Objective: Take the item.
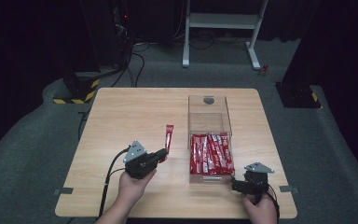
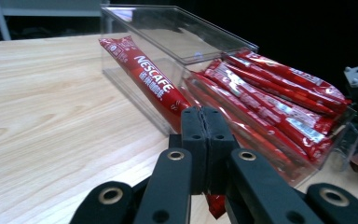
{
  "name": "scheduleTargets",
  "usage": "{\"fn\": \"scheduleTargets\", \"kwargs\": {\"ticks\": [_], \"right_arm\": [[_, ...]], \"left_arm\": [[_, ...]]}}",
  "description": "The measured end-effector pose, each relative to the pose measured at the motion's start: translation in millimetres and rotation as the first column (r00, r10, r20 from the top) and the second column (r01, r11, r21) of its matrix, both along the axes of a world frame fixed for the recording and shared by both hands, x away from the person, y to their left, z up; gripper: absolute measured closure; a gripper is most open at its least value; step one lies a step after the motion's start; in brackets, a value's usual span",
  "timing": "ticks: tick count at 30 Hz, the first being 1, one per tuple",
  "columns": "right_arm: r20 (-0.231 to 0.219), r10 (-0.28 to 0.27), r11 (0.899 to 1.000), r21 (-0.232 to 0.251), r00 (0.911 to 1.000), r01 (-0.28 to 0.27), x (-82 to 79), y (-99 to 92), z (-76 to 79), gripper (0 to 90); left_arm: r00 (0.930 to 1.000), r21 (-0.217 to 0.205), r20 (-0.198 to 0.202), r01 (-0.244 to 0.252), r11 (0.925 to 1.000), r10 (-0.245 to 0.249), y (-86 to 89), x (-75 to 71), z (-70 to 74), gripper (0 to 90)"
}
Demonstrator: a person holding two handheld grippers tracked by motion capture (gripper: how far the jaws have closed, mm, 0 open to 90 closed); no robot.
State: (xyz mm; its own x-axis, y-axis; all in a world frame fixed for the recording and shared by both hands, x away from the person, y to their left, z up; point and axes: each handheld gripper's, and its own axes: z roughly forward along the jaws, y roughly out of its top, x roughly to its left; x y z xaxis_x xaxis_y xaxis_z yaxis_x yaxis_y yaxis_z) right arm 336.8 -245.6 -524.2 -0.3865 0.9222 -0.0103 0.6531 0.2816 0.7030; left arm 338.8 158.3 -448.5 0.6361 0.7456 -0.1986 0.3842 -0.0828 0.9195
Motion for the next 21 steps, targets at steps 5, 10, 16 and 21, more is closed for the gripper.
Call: {"fn": "scheduleTargets", "kwargs": {"ticks": [5,10,16,21], "right_arm": [[0.0,0.0,1.0,0.0,1.0,0.0,-0.1,0.0,0.0,12.5],[0.0,0.0,1.0,0.0,1.0,0.0,-0.1,0.0,0.0,12.5],[0.002,0.001,1.0,0.0,1.0,-0.001,-0.1,-0.1,0.0,12.6],[0.002,0.003,1.0,-0.001,1.0,-0.003,0.0,-0.2,0.0,12.6]], "left_arm": [[0.9997,0.001,-0.001,-0.023,0.9997,0.023,9.1,3.4,-1.5,89.3],[0.9993,0.003,-0.004,-0.038,0.9993,0.038,16.4,6.9,-3.8,89.3],[0.9984,0.014,-0.017,-0.053,0.9985,0.053,24.7,12.3,-8.3,89.3],[0.9977,0.021,-0.03,-0.061,0.9979,0.062,30.0,17.5,-13.5,89.3]]}}
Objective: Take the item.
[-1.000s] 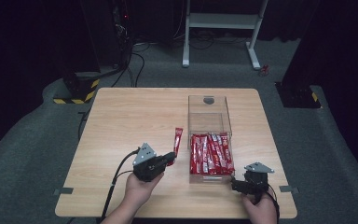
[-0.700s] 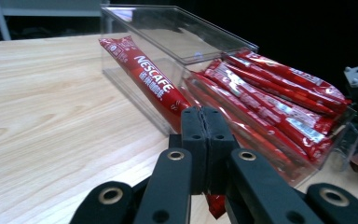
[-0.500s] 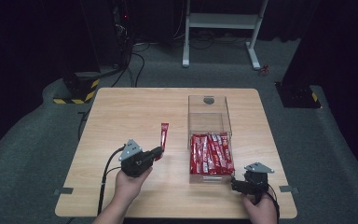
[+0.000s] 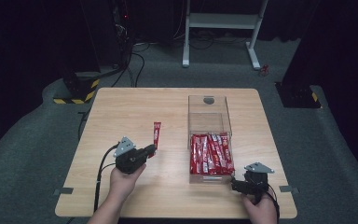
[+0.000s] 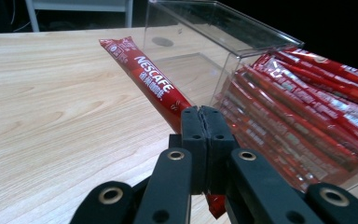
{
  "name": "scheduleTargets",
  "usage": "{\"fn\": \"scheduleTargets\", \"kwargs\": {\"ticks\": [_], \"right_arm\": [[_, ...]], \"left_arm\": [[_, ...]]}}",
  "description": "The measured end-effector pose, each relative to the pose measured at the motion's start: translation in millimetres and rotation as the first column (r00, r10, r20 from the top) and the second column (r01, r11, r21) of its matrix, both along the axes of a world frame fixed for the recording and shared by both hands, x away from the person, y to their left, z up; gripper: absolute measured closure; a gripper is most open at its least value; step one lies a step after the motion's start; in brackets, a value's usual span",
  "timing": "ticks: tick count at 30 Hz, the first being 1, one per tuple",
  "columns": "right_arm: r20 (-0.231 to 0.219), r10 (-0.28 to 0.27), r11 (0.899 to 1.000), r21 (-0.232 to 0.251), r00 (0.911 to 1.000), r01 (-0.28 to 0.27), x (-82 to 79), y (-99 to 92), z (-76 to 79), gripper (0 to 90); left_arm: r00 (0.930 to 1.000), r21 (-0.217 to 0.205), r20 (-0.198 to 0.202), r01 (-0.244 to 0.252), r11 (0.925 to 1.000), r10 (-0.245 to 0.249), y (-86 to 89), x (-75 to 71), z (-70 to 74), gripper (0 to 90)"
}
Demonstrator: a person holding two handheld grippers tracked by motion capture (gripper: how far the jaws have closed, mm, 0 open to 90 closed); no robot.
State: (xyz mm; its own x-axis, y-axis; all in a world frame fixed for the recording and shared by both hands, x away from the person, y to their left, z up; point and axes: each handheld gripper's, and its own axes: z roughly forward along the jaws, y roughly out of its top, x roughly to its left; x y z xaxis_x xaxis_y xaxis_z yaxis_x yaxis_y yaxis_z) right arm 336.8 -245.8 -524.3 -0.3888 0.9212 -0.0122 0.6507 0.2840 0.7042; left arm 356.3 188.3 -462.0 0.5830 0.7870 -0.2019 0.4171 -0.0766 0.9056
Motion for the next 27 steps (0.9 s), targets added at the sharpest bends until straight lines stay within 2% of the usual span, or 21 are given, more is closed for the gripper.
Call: {"fn": "scheduleTargets", "kwargs": {"ticks": [17,27], "right_arm": [[0.0,0.0,1.0,0.0,1.0,0.0,0.0,0.0,0.0,12.6],[0.0,0.0,1.0,0.0,1.0,0.0,0.0,0.0,0.0,12.6]], "left_arm": [[0.9991,0.031,-0.036,-0.021,0.9993,0.022,8.0,11.4,-12.5,89.3],[0.9963,0.071,-0.085,-0.006,0.9974,0.012,-4.9,19.2,-30.5,89.2]]}}
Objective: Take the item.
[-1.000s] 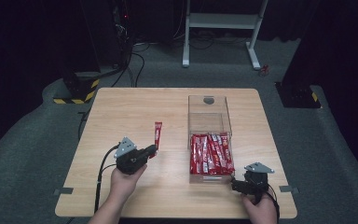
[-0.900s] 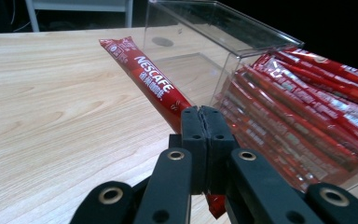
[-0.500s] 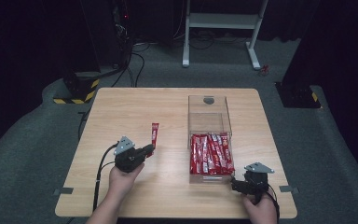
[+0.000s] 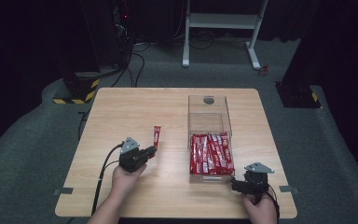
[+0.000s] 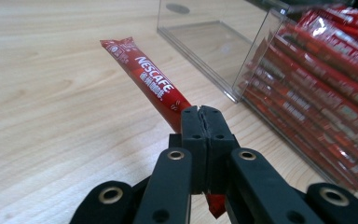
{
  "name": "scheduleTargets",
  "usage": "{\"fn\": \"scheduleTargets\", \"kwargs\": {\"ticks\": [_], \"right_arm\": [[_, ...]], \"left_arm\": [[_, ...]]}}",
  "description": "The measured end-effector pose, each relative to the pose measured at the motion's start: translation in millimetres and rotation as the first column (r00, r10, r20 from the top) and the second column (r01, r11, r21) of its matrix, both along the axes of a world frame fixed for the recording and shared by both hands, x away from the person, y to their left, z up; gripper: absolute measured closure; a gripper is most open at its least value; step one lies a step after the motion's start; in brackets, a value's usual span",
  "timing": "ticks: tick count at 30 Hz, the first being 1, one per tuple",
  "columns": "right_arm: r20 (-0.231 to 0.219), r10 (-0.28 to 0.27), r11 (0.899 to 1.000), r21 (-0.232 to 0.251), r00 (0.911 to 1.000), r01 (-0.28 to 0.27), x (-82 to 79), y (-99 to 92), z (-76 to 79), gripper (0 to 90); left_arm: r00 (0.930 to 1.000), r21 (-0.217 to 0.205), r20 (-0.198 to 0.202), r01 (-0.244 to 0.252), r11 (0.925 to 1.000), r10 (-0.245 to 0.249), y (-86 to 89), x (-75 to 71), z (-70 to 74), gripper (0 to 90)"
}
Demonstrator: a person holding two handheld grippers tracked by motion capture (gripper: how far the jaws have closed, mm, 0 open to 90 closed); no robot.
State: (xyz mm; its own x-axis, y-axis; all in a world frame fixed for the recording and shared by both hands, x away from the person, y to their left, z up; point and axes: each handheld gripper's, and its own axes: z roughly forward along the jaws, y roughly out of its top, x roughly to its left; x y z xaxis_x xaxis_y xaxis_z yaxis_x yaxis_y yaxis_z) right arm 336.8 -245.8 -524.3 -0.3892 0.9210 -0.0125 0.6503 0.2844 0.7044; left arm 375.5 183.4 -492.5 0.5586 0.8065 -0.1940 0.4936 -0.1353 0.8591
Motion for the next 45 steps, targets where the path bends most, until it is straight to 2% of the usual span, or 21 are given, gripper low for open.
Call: {"fn": "scheduleTargets", "kwargs": {"ticks": [10,16,19,24,28,32,35,37,41,45], "right_arm": [[0.0,0.0,1.0,0.0,1.0,0.0,0.0,0.0,0.0,12.7],[0.0,0.0,1.0,0.0,1.0,0.0,0.0,0.0,0.0,12.7],[0.0,0.0,1.0,0.0,1.0,0.0,0.0,0.0,0.0,12.7],[0.0,0.0,1.0,0.0,1.0,0.0,0.0,0.0,0.0,12.7],[0.0,0.0,1.0,0.0,1.0,0.0,0.0,0.0,0.0,12.7],[0.0,0.0,1.0,0.0,1.0,0.0,0.0,0.0,0.0,12.7],[0.0,0.0,1.0,0.0,1.0,0.0,0.0,0.0,0.0,12.7],[0.0,0.0,1.0,0.0,1.0,0.0,0.0,0.0,0.0,12.7],[0.0,0.001,1.0,0.0,1.0,-0.001,-0.1,0.0,0.0,12.8],[-0.002,-0.001,1.0,0.003,1.0,0.001,-0.6,0.2,0.1,12.9]], "left_arm": [[0.9981,0.046,-0.06,-0.009,0.9989,0.012,-6.0,7.9,-18.3,89.0],[0.9965,0.079,-0.083,-0.007,0.9968,0.013,-9.4,9.8,-24.7,88.4],[0.995,0.085,-0.098,-0.009,0.9963,0.018,-9.8,10.3,-27.5,87.6],[0.9948,0.088,-0.101,-0.003,0.9961,0.012,-10.2,10.6,-29.1,85.7],[0.9948,0.069,-0.101,0.011,0.9976,-0.004,-8.4,9.6,-26.9,74.6],[0.9974,0.043,-0.071,0.011,0.999,-0.007,-5.2,5.0,-19.1,65.5],[0.9986,0.04,-0.051,0.015,0.9991,-0.013,-0.8,2.2,-13.7,56.9],[0.9989,0.051,-0.044,0.018,0.9985,-0.015,3.0,1.0,-11.5,51.8],[0.9989,0.073,-0.034,0.035,0.9967,-0.033,11.2,-0.9,-8.7,47.2],[0.9996,0.089,-0.029,0.006,0.996,-0.003,23.8,-2.7,-5.7,44.1]]}}
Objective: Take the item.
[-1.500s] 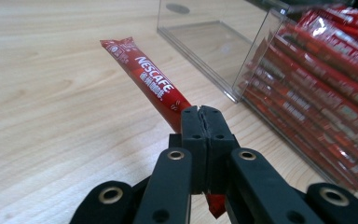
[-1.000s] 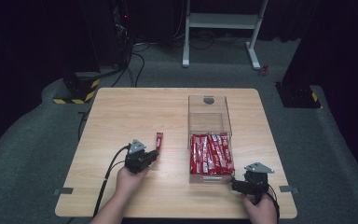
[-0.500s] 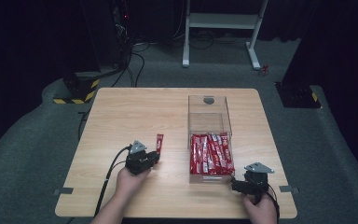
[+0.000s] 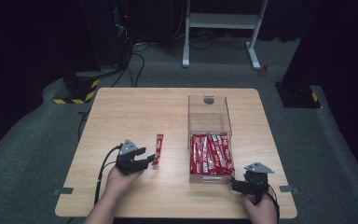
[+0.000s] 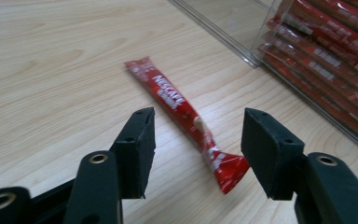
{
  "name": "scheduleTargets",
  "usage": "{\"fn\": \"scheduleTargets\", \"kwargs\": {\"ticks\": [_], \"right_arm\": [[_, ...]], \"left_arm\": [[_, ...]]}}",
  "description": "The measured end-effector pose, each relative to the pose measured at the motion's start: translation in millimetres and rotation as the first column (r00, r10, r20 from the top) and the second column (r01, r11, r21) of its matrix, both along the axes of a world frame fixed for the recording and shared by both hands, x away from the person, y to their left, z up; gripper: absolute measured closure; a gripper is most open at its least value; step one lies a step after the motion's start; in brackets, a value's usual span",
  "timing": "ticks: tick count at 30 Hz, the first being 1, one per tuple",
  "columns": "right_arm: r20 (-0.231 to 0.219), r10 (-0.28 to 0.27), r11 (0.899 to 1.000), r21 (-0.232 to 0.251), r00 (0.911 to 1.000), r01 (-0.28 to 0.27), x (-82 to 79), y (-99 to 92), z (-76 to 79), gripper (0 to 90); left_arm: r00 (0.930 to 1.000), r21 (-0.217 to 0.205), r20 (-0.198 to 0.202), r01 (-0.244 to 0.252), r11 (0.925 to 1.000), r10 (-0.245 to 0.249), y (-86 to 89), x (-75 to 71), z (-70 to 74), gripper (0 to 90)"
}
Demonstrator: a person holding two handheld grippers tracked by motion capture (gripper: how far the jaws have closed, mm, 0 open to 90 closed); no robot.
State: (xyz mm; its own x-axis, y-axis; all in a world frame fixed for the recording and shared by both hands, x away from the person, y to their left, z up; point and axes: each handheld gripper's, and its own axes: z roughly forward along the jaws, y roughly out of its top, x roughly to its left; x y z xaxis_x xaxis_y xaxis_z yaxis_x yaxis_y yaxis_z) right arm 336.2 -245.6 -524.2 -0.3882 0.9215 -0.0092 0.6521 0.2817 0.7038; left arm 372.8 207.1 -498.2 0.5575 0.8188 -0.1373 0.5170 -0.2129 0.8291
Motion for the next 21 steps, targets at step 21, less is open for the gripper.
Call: {"fn": "scheduleTargets", "kwargs": {"ticks": [21], "right_arm": [[-0.001,0.001,1.0,0.001,1.0,-0.001,-0.8,0.0,0.0,13.2]], "left_arm": [[0.9962,0.137,-0.014,-0.083,0.9871,0.086,73.0,-41.1,-10.2,39.8]]}}
